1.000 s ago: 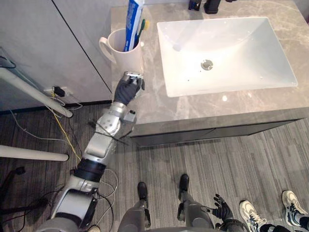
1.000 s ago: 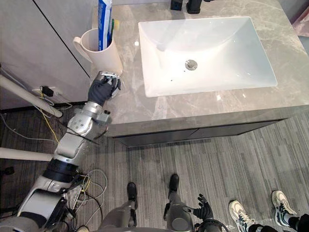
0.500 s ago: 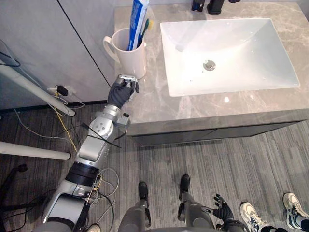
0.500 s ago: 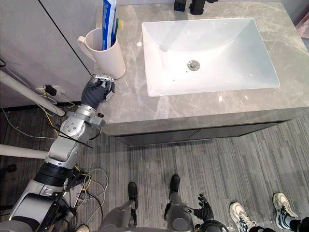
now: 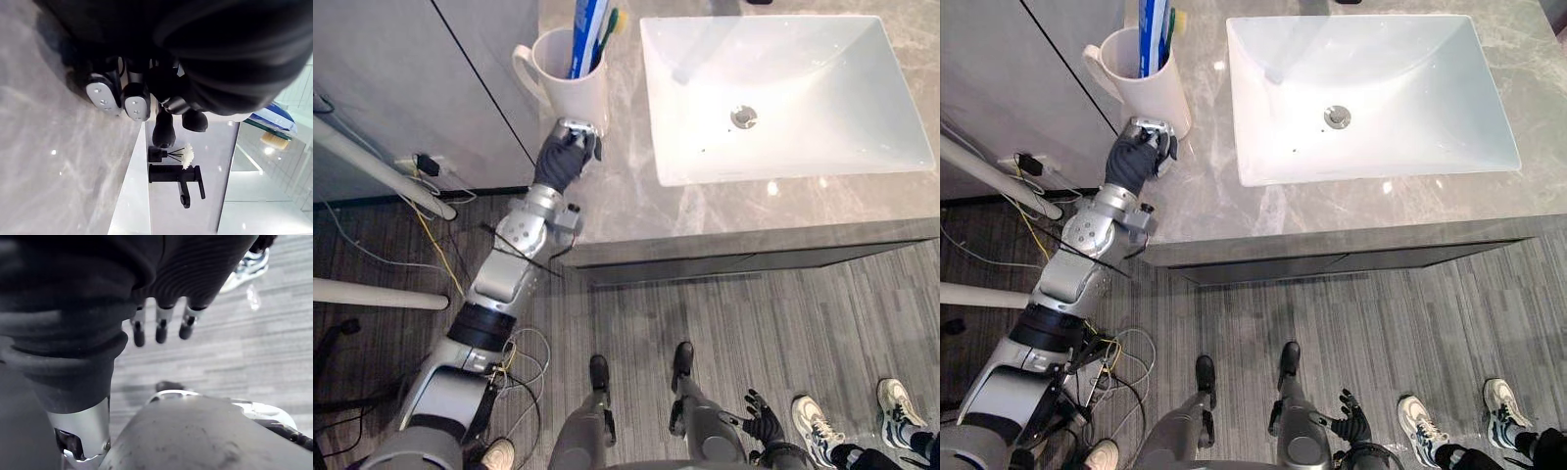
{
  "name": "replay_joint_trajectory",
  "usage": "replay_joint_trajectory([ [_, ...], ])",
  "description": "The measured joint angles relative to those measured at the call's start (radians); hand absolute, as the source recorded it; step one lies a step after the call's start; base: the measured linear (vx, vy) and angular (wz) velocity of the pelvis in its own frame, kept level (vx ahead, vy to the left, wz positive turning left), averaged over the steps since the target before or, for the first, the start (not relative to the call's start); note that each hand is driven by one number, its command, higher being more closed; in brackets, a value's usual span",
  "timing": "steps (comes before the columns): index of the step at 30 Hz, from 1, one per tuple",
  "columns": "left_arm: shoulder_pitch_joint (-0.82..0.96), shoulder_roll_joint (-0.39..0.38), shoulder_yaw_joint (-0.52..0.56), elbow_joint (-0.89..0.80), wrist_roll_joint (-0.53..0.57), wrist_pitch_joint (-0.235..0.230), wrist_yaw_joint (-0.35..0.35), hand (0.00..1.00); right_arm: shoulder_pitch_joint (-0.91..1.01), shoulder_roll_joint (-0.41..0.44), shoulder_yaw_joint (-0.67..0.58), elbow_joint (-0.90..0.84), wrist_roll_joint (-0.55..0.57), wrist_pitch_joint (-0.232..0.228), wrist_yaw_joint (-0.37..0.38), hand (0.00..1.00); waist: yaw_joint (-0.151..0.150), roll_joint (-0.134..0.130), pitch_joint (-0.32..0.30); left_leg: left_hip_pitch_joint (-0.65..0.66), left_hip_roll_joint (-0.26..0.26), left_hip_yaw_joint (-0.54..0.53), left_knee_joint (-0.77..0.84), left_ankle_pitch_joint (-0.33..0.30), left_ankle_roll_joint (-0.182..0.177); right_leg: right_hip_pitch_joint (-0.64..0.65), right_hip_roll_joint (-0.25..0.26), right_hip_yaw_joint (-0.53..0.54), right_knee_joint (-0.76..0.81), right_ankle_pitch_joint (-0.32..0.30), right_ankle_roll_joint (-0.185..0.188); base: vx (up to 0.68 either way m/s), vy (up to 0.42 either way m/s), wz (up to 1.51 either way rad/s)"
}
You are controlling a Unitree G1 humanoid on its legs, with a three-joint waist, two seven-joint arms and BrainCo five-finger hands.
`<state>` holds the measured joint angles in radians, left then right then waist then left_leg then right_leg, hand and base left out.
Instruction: Organize washtable
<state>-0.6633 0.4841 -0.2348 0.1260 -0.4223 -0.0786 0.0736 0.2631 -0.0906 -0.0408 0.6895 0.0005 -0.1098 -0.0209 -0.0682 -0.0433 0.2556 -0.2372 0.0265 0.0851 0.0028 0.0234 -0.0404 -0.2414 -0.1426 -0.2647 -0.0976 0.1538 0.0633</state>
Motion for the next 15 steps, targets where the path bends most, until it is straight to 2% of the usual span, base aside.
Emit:
replay_joint_trajectory([
  [6,-0.101,0.001,-0.001,0.065,0.004,-0.001,0.022,1.00,-0.005,0.002,0.002,-0.009,0.002,0.000,0.000,0.00,0.000,-0.009,0.029,-0.016,0.000,-0.001,0.011,0.000,0.000,-0.012,0.000,0.001,0.000,0.004,-0.005,0.00,0.000,0.00],
  [9,-0.119,0.001,-0.003,0.065,0.000,-0.019,0.023,1.00,-0.007,0.001,0.003,-0.009,0.002,-0.001,0.000,0.00,0.000,-0.010,0.031,-0.035,0.000,-0.001,0.014,0.000,0.000,-0.031,0.000,0.001,0.000,0.007,-0.006,0.00,0.000,0.00],
  [15,-0.208,0.008,-0.049,0.108,-0.049,-0.022,0.026,1.00,-0.011,0.000,0.006,-0.011,0.004,-0.002,0.000,0.00,0.003,-0.014,0.050,-0.043,-0.002,-0.004,0.015,0.001,0.001,-0.036,-0.001,0.000,0.000,0.008,-0.006,0.00,0.000,0.00],
])
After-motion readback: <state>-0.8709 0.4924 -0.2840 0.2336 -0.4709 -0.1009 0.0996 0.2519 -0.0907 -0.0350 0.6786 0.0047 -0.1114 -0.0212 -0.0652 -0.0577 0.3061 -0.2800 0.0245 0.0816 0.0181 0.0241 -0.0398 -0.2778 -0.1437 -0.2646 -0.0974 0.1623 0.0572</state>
